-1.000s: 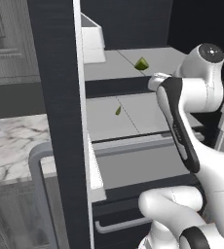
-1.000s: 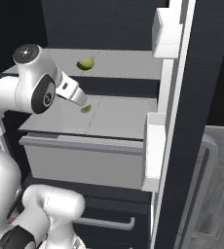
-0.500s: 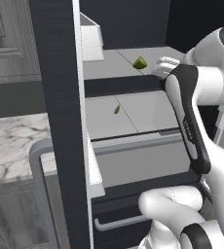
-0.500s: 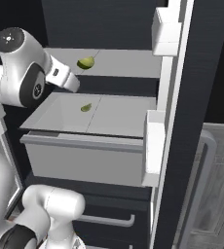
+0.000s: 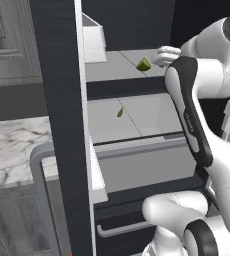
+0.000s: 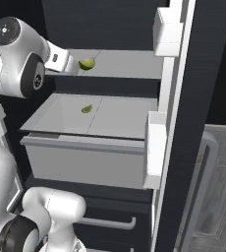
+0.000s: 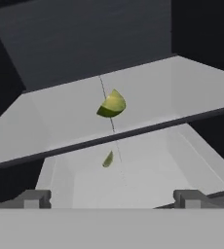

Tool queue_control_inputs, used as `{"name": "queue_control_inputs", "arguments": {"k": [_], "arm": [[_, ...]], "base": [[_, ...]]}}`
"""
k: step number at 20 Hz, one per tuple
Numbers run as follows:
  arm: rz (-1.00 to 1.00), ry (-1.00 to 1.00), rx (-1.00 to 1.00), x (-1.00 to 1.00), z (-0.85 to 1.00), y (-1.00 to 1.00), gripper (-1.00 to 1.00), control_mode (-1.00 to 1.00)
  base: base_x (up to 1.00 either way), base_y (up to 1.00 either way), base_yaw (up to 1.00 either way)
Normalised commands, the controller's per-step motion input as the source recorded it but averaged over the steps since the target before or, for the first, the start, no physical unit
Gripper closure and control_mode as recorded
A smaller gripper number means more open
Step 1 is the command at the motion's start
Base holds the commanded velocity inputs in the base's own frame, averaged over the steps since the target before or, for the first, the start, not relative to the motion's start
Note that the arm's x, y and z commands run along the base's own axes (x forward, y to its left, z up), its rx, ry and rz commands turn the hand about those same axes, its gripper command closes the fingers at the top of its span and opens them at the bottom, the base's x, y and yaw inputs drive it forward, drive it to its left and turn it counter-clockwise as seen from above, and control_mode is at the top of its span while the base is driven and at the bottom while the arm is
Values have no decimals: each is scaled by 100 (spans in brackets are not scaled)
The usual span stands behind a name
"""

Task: Take the lemon wedge from the fridge and place it on the plate with fish on the dining counter.

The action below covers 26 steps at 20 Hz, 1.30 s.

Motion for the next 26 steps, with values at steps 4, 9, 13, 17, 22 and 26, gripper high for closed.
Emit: {"name": "queue_control_inputs", "arguments": {"k": [4, 9, 13, 17, 22, 26], "arm": [[-5, 5, 0, 27, 0, 2, -100, -100], [0, 4, 0, 90, -7, 0, -100, -100], [0, 5, 0, 100, -16, 0, -100, -100], [0, 9, 0, 87, -7, 0, -100, -100], [0, 9, 0, 99, -5, -3, -100, -100], [0, 6, 0, 99, -14, 0, -100, -100]], "base": [[0, 0, 0], [0, 0, 0], [0, 0, 0], [0, 0, 0], [0, 0, 0], [0, 0, 0]]}}
